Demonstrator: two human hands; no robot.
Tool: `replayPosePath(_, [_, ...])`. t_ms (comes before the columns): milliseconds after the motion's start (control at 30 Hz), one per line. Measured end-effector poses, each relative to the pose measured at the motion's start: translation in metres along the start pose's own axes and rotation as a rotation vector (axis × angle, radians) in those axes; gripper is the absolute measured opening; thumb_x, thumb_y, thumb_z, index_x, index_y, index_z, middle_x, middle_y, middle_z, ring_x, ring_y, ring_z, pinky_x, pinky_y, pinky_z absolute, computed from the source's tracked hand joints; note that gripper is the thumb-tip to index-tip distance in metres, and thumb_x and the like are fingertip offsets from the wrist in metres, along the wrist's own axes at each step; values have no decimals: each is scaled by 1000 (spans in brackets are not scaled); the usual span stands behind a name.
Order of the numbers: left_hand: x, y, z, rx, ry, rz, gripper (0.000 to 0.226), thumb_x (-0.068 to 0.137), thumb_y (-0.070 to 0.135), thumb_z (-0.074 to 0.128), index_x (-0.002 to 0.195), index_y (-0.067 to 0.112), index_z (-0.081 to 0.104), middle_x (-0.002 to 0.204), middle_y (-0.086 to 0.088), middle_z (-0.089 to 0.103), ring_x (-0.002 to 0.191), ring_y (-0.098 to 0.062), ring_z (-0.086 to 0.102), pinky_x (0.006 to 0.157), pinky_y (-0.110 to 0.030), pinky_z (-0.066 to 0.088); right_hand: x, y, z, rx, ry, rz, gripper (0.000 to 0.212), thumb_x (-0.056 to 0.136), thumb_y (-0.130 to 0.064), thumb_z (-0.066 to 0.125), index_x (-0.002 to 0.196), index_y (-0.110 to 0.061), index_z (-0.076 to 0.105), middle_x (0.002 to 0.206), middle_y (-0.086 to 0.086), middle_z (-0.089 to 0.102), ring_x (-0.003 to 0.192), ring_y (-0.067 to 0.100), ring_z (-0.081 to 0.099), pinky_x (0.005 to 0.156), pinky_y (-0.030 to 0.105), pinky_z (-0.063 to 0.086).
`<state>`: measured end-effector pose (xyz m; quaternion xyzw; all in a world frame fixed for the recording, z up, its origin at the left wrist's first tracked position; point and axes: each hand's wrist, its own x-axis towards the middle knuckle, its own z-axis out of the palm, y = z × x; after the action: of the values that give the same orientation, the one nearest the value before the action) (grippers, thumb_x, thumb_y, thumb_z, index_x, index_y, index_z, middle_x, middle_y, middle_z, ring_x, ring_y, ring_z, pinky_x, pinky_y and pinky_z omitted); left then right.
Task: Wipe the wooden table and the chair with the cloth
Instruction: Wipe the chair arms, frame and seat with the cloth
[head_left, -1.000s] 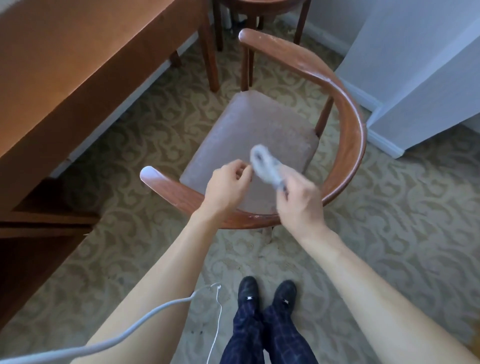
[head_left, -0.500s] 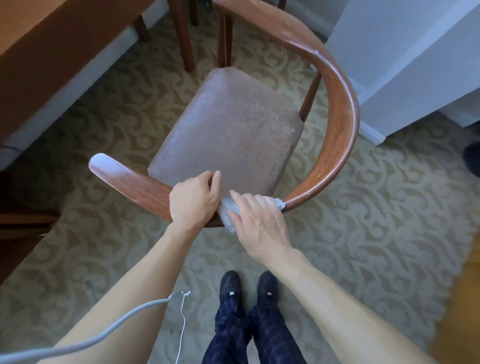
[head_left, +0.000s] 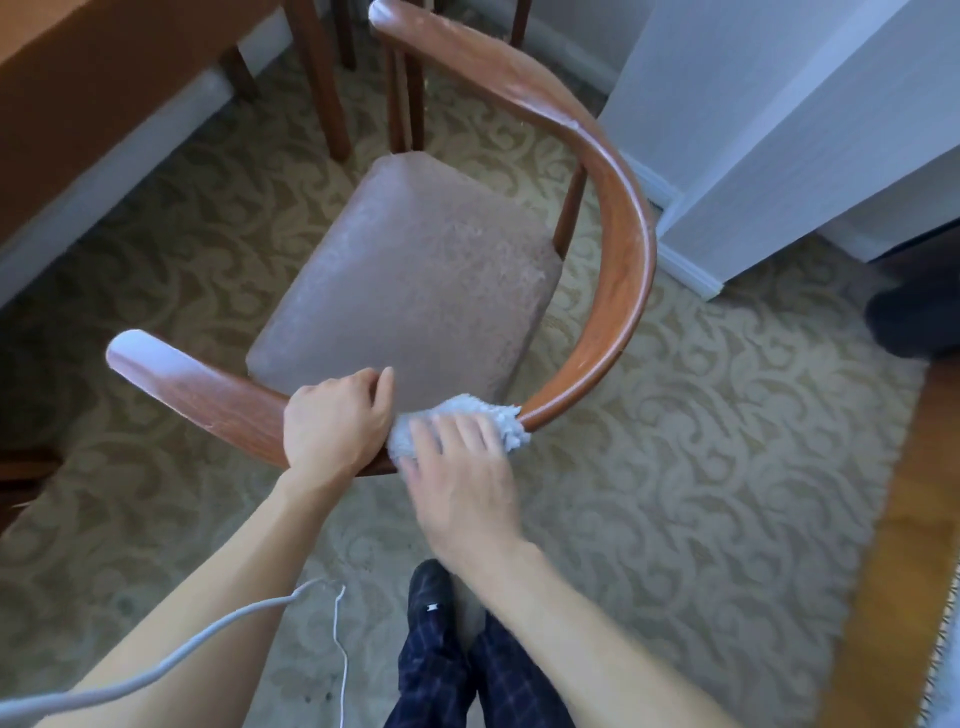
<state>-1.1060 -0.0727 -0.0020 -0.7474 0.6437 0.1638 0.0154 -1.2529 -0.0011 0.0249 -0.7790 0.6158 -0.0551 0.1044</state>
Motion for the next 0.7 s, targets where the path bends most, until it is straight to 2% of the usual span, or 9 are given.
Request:
replayPosePath(67, [1, -2, 4, 3, 4, -10, 49, 101, 46, 34, 77, 18, 66, 77, -6, 74, 81, -35, 69, 71, -38, 48, -2, -13, 7, 34, -11, 42, 21, 98, -36, 47, 106, -18, 55, 97, 2, 57, 94, 29, 51, 96, 41, 41])
replayPosePath(133, [2, -2, 5, -1, 1, -25, 46, 99, 44, 33, 80, 18, 66, 78, -4, 73, 80, -35, 68, 69, -38, 49, 0, -1, 4, 25, 0, 35, 24, 100, -37, 44, 104, -19, 58, 95, 0, 59, 92, 27, 53, 96, 38, 41])
replayPosePath(233, [3, -2, 4, -6, -9, -35, 47, 100, 46, 31, 84, 20, 67, 83, 0, 75, 84, -34, 69, 73, -39, 52, 8, 36, -14, -12, 46, 10, 25, 99, -28, 43, 84, -22, 62, 79, -1, 59, 82, 26, 55, 91, 36, 42])
replayPosePath(333, [4, -2, 4, -19, -15, -41, 49, 100, 49, 30, 85, 20, 67, 84, 2, 76, 86, -34, 70, 76, -39, 53, 29, 83, -39, -161, 21, 47, 27, 89, -21, 45, 71, -23, 65, 70, 1, 59, 79, 28, 58, 88, 38, 44])
replayPosePath(400, [5, -2, 4, -20, -13, -34, 49, 99, 49, 30, 85, 20, 67, 83, 2, 76, 86, -33, 70, 76, -39, 53, 46, 116, -51, -176, 20, 81, 35, 94, -25, 40, 73, -18, 67, 76, 5, 64, 86, 29, 60, 103, 39, 41])
replayPosePath(467, [4, -2, 6, -17, -4, -18, 50, 99, 50, 30, 84, 19, 67, 81, 2, 76, 84, -33, 70, 74, -38, 53, 56, 134, -58, -179, 23, 116, 39, 97, -26, 36, 78, -14, 68, 83, 5, 67, 95, 27, 60, 119, 38, 29])
replayPosePath(533, [4, -3, 7, 0, 3, -2, 52, 98, 51, 30, 81, 18, 66, 77, 1, 75, 79, -32, 69, 71, -36, 51, 58, 131, -56, -211, -1, 124, 38, 97, -23, 39, 84, -11, 72, 89, 7, 68, 101, 28, 58, 123, 41, 22])
replayPosePath(600, [4, -2, 7, 25, -8, 13, 53, 96, 52, 29, 77, 18, 64, 76, 0, 74, 77, -32, 68, 70, -35, 49, 53, 114, -52, -202, -26, 135, 32, 95, -20, 44, 85, -10, 73, 88, 9, 69, 101, 31, 58, 122, 42, 23])
replayPosePath(700, [3, 4, 4, 31, -27, 23, 50, 96, 52, 31, 75, 19, 62, 77, -4, 73, 81, -33, 68, 73, -36, 45, 36, 82, -42, -153, -37, 116, 22, 90, -16, 52, 77, -13, 69, 77, 8, 66, 89, 32, 60, 111, 43, 36])
